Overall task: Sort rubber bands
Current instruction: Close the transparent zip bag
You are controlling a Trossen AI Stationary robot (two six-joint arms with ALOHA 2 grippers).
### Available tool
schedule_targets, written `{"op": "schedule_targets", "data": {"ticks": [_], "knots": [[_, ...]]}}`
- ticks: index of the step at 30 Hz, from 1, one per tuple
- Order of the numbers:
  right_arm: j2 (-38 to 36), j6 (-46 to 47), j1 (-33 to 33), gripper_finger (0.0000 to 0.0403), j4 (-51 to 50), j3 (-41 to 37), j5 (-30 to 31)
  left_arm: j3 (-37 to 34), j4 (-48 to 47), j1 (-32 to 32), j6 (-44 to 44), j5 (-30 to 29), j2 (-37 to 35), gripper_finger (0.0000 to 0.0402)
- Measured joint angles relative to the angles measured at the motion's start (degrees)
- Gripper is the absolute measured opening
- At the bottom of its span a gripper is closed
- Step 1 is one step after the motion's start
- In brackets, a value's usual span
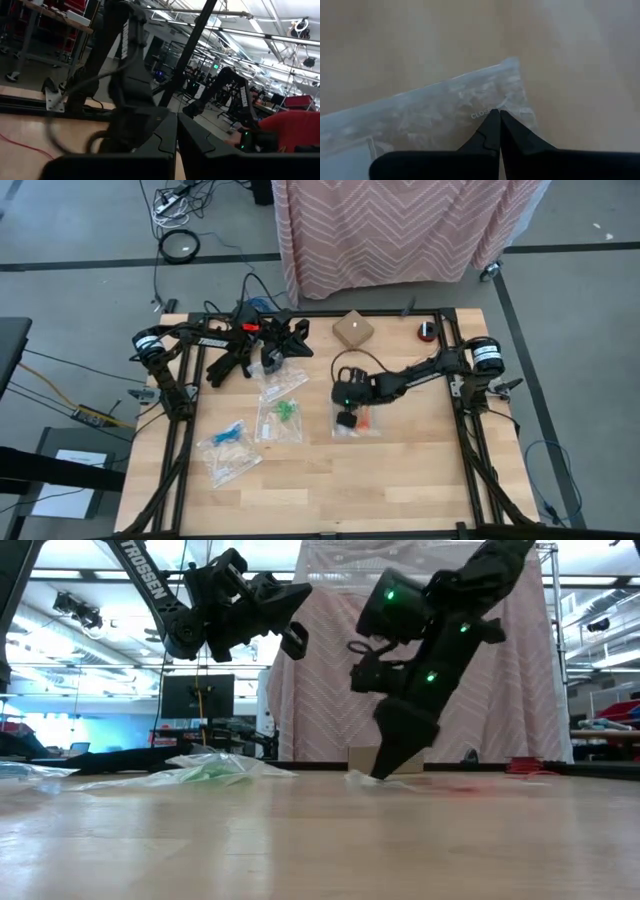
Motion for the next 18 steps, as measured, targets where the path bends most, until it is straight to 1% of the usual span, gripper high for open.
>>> {"op": "schedule_targets", "data": {"ticks": [6,13,18], "knots": [[0.1,7.1,-6.2,0.0000,0.5,-0.1,1.5,0.0,0.2,0.0,-1.8,-1.3,0.0,0.0021],[0.1,16.5,-12.9,0.0000,-0.9,0.0,2.1,0.0,0.1,0.0,-2.7,-7.6,0.0,0.0021],[0.1,25.8,-17.2,0.0000,0.0,-0.1,2.1,0.0,0.1,0.0,-3.1,-11.2,0.0,0.0021]]}}
